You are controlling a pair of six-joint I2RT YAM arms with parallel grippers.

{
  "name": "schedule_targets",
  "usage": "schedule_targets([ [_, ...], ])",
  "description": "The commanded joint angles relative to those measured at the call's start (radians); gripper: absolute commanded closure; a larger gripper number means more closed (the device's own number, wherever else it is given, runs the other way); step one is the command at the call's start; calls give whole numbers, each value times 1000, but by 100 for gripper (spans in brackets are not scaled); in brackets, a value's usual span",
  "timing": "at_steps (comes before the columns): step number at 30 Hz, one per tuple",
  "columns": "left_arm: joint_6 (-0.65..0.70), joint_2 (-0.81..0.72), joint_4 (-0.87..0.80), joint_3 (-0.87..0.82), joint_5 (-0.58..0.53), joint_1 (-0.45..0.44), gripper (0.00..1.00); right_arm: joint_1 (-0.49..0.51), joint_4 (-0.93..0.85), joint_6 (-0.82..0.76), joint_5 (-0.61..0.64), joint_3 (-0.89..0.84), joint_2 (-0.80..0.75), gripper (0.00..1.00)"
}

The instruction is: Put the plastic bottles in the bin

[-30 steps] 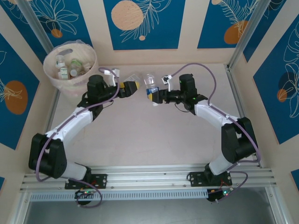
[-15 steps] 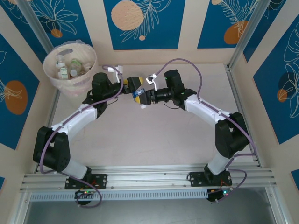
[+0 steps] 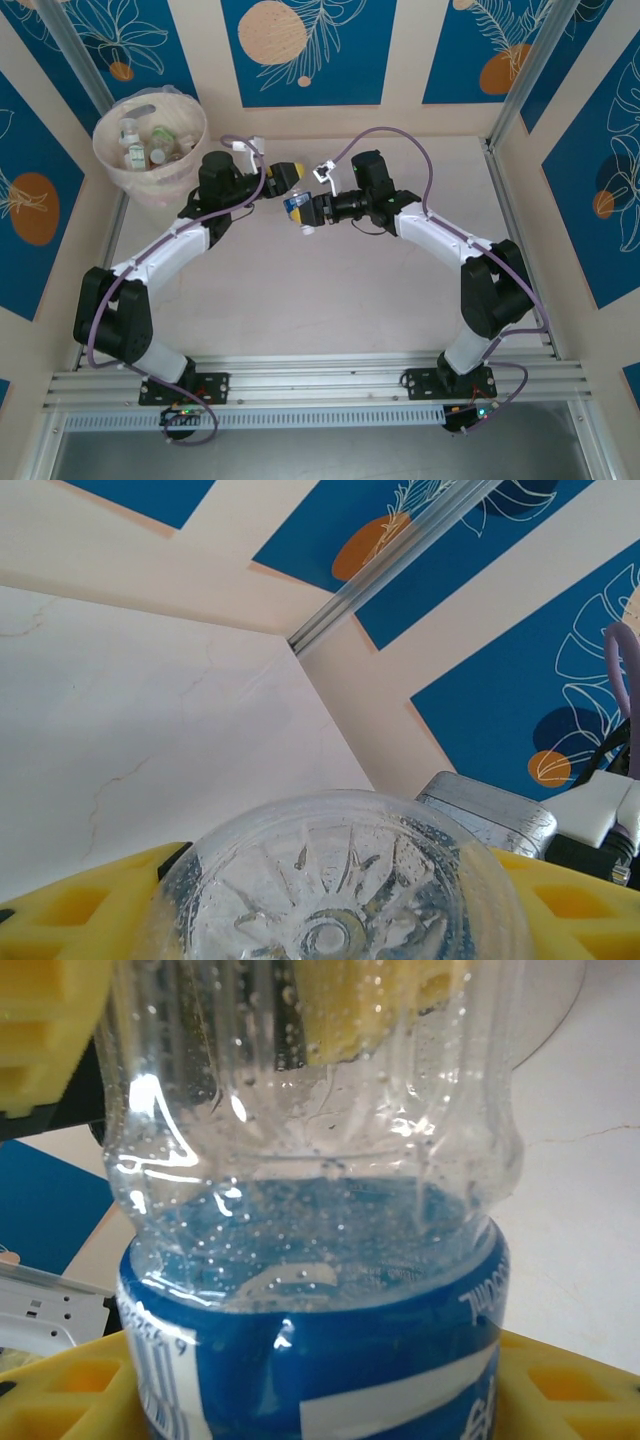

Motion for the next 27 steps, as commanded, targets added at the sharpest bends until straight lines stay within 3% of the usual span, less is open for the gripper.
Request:
schedule_targets([
  [1,14,22,-2,24,24,-8,48,-8,4,-35,-73,-5,-42,57],
  [3,12,26,-20,35,21,-7,51,-25,12,-20,-75,-21,-52,42],
  [4,8,28,-24,35,19,-7,53,-33,18,-13,-81,-25,-56,25],
  [5,5,30,-22,35,18,-7,54,-43,24,-4,-91,-34,-63,0],
  [10,2,30,-25,31,3,-7,63,-95,34,6,-63,-87,-132,0],
  [13,16,20,-41,28,-17,-6,75,-124,29,-11,-2,-127,-201,0],
  [16,30,11,-57,24,-31,-6,86,-147,27,-13,136,-172,-275,0],
  [19,51,-3,-72,20,-48,-5,100,-166,60,31,352,-234,-351,0],
  [23,99,-44,-106,12,-94,-6,100,-207,-21,184,638,-256,-398,0],
  [27,165,-115,-162,7,-171,-3,100,-245,-75,266,709,-269,-410,0],
])
